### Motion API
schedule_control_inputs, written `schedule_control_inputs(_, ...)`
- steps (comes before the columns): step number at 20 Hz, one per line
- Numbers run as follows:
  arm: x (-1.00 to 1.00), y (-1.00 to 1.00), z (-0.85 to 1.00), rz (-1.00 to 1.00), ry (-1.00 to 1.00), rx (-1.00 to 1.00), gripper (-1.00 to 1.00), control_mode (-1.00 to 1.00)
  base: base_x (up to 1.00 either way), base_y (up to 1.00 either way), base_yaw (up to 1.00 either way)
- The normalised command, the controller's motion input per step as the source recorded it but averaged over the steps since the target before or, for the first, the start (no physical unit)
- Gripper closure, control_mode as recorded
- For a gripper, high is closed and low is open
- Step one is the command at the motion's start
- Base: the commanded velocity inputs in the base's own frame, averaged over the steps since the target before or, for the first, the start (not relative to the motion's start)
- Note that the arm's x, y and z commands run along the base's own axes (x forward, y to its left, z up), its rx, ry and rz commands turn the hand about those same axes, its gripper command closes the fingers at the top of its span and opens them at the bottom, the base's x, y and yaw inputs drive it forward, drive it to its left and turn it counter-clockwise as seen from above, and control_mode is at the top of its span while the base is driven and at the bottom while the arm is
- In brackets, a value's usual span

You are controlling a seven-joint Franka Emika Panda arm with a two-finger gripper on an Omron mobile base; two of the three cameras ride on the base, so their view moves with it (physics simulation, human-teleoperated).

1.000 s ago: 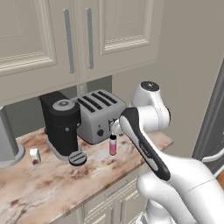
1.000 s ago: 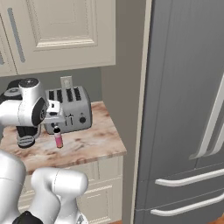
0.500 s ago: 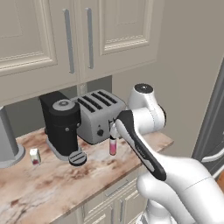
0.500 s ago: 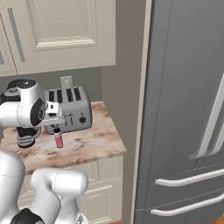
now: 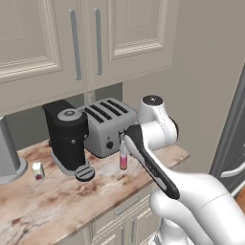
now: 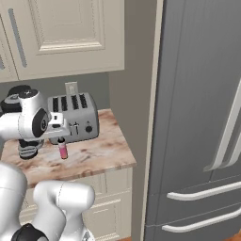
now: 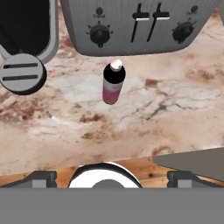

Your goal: Move the drinks to the dining counter.

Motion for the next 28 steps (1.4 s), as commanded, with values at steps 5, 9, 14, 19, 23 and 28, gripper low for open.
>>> schedule_control_inputs(5, 0.01, 0.00, 0.00, 0.00, 0.00, 0.00, -1.00, -1.00, 0.00, 0.00, 0.00)
schedule_control_inputs(9, 0.02, 0.00, -0.03, 0.00, 0.01, 0.00, -1.00, -1.00, 0.00, 0.00, 0.00)
schedule_control_inputs(14, 0.16, 0.00, -0.14, 0.00, 0.02, 0.00, -1.00, -1.00, 0.00, 0.00, 0.00)
schedule_control_inputs(19, 0.31, 0.00, -0.20, 0.00, 0.03, 0.00, -1.00, -1.00, 0.00, 0.00, 0.00)
schedule_control_inputs(23, 0.28, 0.00, -0.04, 0.00, 0.00, 0.00, -1.00, -1.00, 0.00, 0.00, 0.00)
schedule_control_inputs(28, 0.20, 0.16, 0.00, 0.00, 0.00, 0.00, -1.00, -1.00, 0.00, 0.00, 0.00)
